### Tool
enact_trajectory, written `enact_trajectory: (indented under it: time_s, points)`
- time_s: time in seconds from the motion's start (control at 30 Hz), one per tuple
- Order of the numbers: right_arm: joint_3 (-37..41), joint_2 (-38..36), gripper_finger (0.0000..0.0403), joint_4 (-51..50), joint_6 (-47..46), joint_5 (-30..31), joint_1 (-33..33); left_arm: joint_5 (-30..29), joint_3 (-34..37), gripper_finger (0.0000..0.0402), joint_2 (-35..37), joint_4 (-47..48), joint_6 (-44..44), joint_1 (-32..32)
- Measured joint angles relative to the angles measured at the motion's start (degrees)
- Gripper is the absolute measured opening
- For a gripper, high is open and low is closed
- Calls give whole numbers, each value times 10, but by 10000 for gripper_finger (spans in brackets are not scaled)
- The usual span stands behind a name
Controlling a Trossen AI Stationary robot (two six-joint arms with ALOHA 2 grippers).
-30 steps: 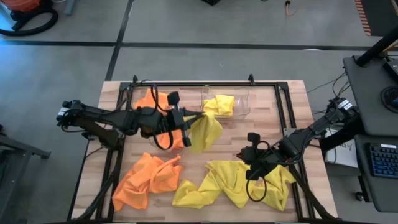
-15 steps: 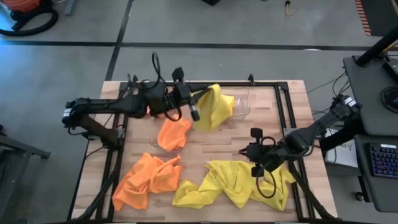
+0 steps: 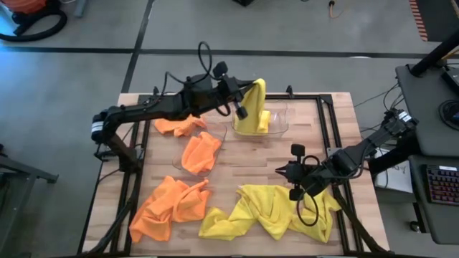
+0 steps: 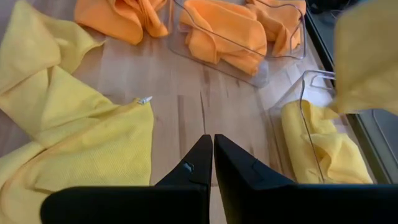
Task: Sort microfiber towel by color & place in baskets
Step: Put the yellow microfiber towel into the right transparent bin
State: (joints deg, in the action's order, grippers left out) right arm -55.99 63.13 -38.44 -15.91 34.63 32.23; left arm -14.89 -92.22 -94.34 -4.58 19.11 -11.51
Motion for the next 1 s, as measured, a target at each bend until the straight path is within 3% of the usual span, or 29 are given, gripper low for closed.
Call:
enact_trajectory:
  time_s: [0.43, 0.7, 1.0]
  points:
    - [15, 0, 13, 8, -11, 0, 0, 1, -1, 0, -52, -2, -49, -52]
    - [19, 0, 13, 15, -10, 0, 0, 2, 1, 0, -53, 61, -93, -62]
    - [19, 0, 13, 15, -10, 1, 0, 104, 1, 0, -53, 66, -152, -62]
